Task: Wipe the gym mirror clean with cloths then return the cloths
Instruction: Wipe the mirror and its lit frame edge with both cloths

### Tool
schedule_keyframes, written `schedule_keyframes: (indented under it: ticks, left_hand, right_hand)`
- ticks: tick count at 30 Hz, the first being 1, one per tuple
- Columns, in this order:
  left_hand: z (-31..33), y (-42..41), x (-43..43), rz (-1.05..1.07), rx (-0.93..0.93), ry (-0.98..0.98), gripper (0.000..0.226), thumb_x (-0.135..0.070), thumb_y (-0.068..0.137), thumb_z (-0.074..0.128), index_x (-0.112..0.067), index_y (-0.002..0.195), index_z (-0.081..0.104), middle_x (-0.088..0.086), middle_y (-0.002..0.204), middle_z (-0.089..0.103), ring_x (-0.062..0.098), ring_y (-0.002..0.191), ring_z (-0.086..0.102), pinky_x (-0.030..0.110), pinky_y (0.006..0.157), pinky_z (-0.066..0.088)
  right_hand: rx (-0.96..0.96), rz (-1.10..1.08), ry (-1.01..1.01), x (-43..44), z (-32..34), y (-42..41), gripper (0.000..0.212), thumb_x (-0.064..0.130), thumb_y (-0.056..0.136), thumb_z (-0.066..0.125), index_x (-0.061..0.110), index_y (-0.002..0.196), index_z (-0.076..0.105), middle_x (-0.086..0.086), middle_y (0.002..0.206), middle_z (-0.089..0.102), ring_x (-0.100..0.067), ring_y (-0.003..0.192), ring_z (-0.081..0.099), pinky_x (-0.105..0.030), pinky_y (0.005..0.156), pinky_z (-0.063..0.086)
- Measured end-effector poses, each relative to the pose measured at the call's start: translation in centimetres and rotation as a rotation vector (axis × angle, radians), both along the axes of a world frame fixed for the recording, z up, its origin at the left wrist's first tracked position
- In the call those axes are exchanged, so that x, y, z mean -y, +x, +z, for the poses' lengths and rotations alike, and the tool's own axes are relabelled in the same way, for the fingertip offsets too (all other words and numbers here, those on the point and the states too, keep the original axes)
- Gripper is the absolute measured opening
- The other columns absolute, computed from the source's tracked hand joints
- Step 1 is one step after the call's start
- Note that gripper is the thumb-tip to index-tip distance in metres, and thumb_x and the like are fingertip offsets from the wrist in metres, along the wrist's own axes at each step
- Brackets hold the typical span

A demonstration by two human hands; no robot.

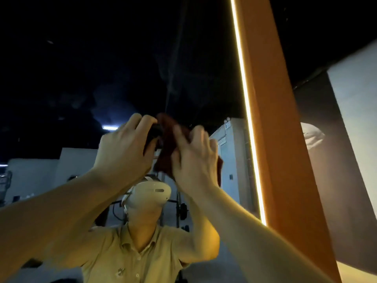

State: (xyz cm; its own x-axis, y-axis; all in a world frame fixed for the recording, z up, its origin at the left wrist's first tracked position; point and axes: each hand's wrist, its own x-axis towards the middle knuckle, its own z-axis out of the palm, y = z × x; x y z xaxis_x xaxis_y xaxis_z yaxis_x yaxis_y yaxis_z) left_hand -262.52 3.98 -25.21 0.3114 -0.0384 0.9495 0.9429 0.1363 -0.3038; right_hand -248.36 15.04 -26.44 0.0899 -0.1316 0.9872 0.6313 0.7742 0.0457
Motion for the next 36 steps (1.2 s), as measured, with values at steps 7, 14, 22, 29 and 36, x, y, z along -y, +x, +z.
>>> schedule_keyframes:
  ticks: [7, 14, 22, 29, 36]
  left_hand:
    - [1.5, -0.2, -0.6, 0.129, -0.158, -0.072, 0.032, -0.024, 0.092, 0.07, -0.01, 0.121, 0.063, 0.007, 0.099, 0.062, 0.022, 0.074, 0.064, 0.027, 0.054, 0.037]
    - [10.9, 0.0, 0.6, 0.034, -0.076, 0.024, 0.029, -0.025, 0.096, 0.061, -0.013, 0.122, 0.058, 0.008, 0.105, 0.061, 0.017, 0.078, 0.054, 0.025, 0.06, 0.028]
    - [21.0, -0.6, 2.3, 0.155, -0.052, -0.069, 0.043, -0.03, 0.091, 0.055, -0.008, 0.128, 0.058, 0.016, 0.114, 0.063, 0.034, 0.09, 0.065, 0.034, 0.066, 0.039]
    - [26.3, -1.9, 3.0, 0.072, 0.033, -0.153, 0.043, -0.03, 0.093, 0.05, -0.003, 0.126, 0.056, 0.018, 0.112, 0.062, 0.024, 0.082, 0.057, 0.033, 0.063, 0.04]
    - [27.1, -2.8, 3.4, 0.081, -0.094, -0.238, 0.038, -0.03, 0.094, 0.051, -0.002, 0.12, 0.057, 0.022, 0.105, 0.062, 0.034, 0.074, 0.064, 0.031, 0.06, 0.043]
  right_hand:
    - [0.035, 0.043, -0.083, -4.4, 11.1, 9.6, 0.042, 0.036, 0.101, 0.06, 0.033, 0.143, 0.058, 0.003, 0.137, 0.062, -0.021, 0.12, 0.063, -0.037, 0.098, 0.055]
    - [-0.068, -0.032, 0.064, -0.6, 10.6, -1.5, 0.034, 0.032, 0.097, 0.054, 0.02, 0.128, 0.059, -0.007, 0.115, 0.052, -0.019, 0.094, 0.057, -0.037, 0.083, 0.05]
    - [0.028, -0.165, -0.081, -6.6, 20.6, 10.6, 0.05, 0.039, 0.106, 0.047, 0.024, 0.154, 0.046, -0.014, 0.121, 0.053, -0.029, 0.096, 0.053, -0.05, 0.088, 0.052]
    - [-0.045, 0.03, -0.042, 0.0, 18.7, -1.4, 0.05, 0.033, 0.101, 0.045, 0.013, 0.146, 0.053, -0.01, 0.12, 0.045, -0.022, 0.098, 0.052, -0.034, 0.088, 0.044]
    - [0.076, -0.129, 0.059, -6.3, 25.3, 9.1, 0.049, 0.031, 0.102, 0.046, 0.01, 0.144, 0.06, -0.02, 0.105, 0.059, -0.034, 0.086, 0.059, -0.04, 0.077, 0.045]
